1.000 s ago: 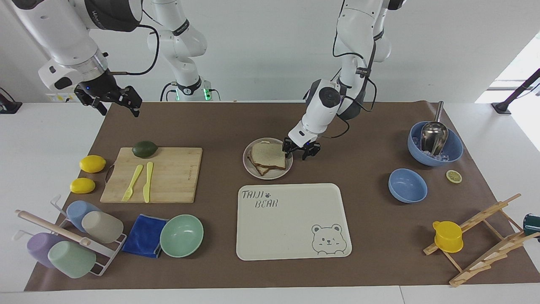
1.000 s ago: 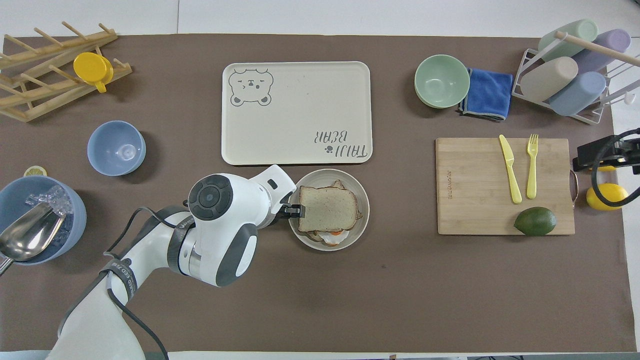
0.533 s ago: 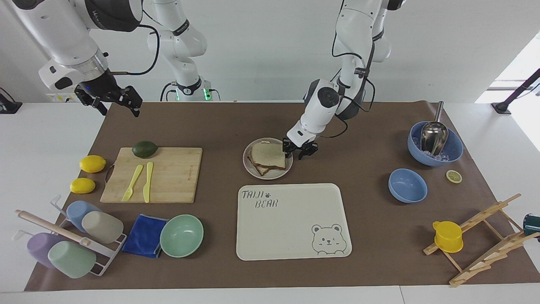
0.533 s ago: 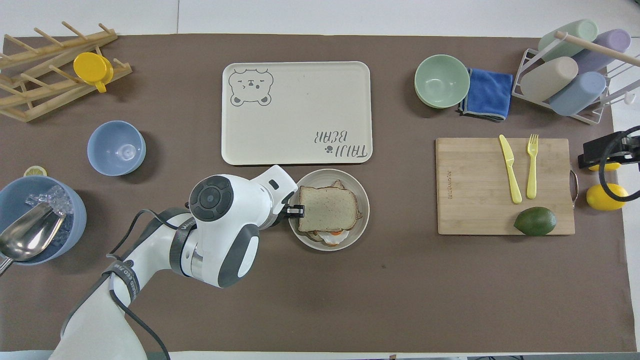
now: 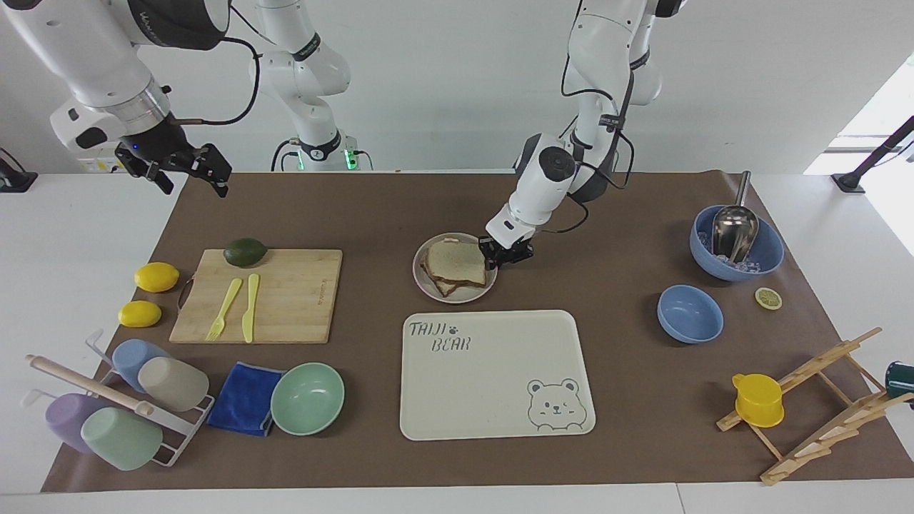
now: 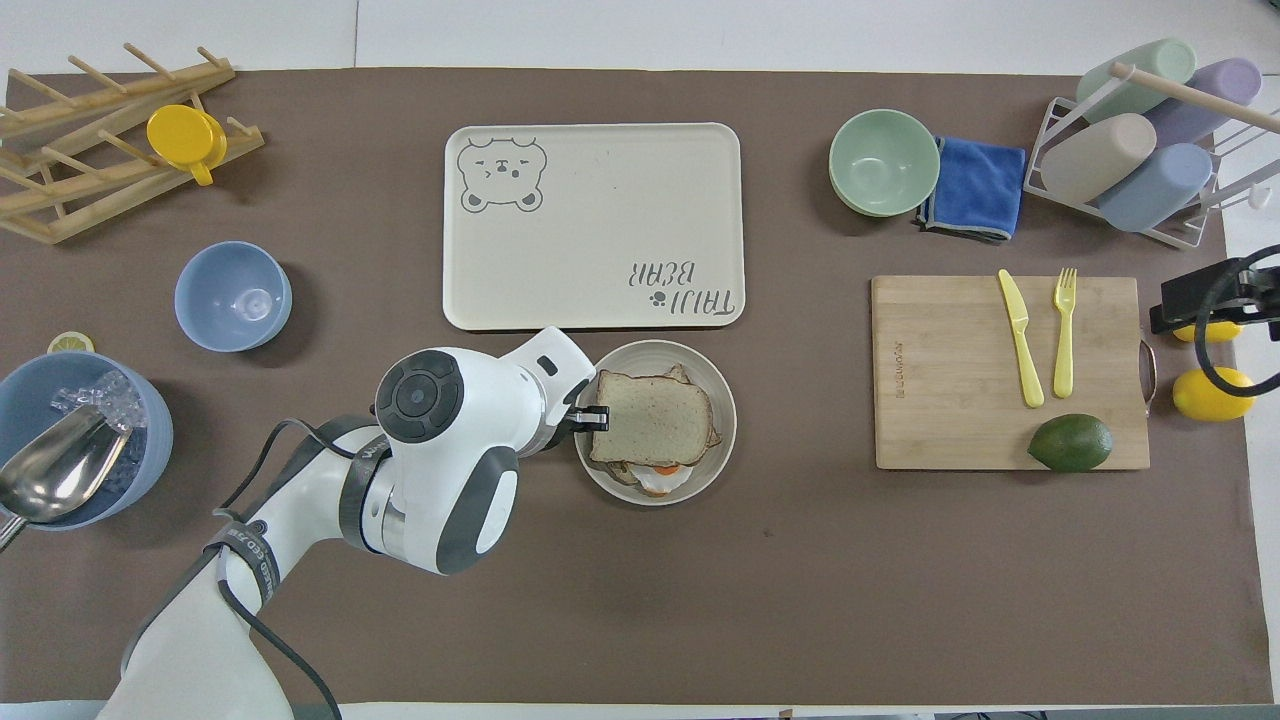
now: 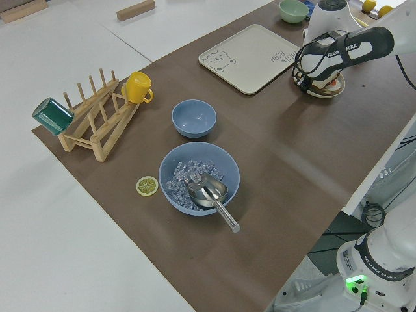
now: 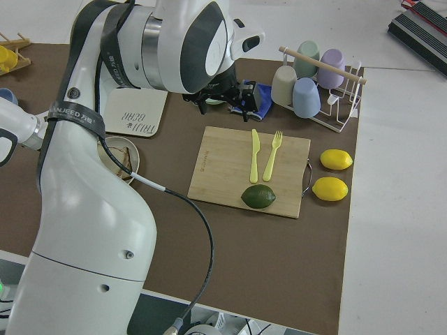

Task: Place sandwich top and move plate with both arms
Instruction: 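Grasp the rim of the white plate with the left gripper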

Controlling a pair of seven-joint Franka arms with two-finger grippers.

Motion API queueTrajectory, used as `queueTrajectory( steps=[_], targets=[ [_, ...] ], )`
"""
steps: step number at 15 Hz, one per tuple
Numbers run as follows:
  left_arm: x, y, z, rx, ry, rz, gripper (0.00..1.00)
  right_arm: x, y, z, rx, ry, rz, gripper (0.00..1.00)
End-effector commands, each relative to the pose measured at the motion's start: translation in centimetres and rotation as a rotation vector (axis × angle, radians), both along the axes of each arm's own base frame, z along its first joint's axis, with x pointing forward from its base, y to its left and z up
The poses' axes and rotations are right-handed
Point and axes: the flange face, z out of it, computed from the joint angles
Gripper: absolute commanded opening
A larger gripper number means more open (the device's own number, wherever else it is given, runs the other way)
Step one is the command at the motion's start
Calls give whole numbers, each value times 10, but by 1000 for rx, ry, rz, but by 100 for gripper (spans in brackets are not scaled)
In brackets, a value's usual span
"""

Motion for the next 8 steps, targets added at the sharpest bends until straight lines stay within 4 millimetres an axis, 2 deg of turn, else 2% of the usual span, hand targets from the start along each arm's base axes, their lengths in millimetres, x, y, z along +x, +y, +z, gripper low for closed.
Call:
queueTrajectory(
  steps=[1,5,8],
  targets=[
    [2,3,-5,-6,7,23,0,-2,-5,-2,19,15,-3,100],
    [9,6,9,-20,20,37,0,-1,-1,-2,19,15,3,100],
    [27,11,42,-46,61,47,0,-1,-2,-2,19,15,1,100]
  ],
)
